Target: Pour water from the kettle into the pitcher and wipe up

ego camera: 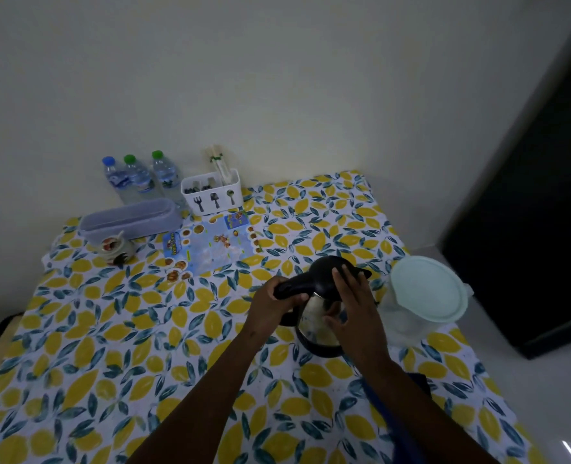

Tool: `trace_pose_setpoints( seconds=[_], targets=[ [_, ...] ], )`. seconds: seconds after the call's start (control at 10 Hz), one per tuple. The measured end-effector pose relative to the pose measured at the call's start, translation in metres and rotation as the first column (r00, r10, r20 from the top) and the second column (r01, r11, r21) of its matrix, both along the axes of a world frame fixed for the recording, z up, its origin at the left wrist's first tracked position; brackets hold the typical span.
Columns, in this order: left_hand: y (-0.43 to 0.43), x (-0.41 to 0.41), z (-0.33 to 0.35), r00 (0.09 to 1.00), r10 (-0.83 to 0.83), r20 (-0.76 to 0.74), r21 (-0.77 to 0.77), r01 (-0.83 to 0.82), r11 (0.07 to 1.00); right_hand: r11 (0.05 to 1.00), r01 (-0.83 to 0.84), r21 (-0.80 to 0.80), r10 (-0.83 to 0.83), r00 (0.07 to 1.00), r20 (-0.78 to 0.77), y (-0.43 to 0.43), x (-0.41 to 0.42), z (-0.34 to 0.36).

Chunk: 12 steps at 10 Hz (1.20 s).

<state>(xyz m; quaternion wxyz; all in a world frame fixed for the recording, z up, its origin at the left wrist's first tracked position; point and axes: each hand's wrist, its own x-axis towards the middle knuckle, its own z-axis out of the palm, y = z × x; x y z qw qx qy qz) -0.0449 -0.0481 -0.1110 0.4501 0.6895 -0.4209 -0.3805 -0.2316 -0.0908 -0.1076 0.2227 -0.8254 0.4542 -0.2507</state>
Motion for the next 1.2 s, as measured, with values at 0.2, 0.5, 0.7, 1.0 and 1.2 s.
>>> trace_pose_setpoints(
  seconds=[0.2,0.5,0.7,1.0,1.2],
  targets=[
    [-0.008,0.011,-0.002,0.999,-0.047,0.009,0.039,0.046,0.998,0.998,0.051,-0.044,-0.052,0.998,-0.032,0.003,0.006,-0.007],
    [0.0,0.008,-0.013,1.0,-0.007,-0.001,0.056,0.007,0.998,0.999,0.023,-0.035,-0.024,0.999,-0.041,0.003,0.004,-0.009],
    [0.004,0.003,-0.02,0.998,-0.035,0.045,0.044,0.033,0.998,1.0,0.013,-0.007,-0.013,1.0,-0.003,0.007,-0.003,-0.016],
    [0.021,-0.012,-0.017,0.914,-0.051,0.403,-0.105,0.102,0.989,0.988,0.046,-0.149,-0.06,0.994,-0.091,0.013,-0.002,-0.015],
    [0.037,0.004,0.0,0.787,0.02,0.617,-0.166,0.104,0.981,0.96,-0.044,-0.278,0.008,0.992,-0.129,0.008,0.013,-0.003]
  ],
)
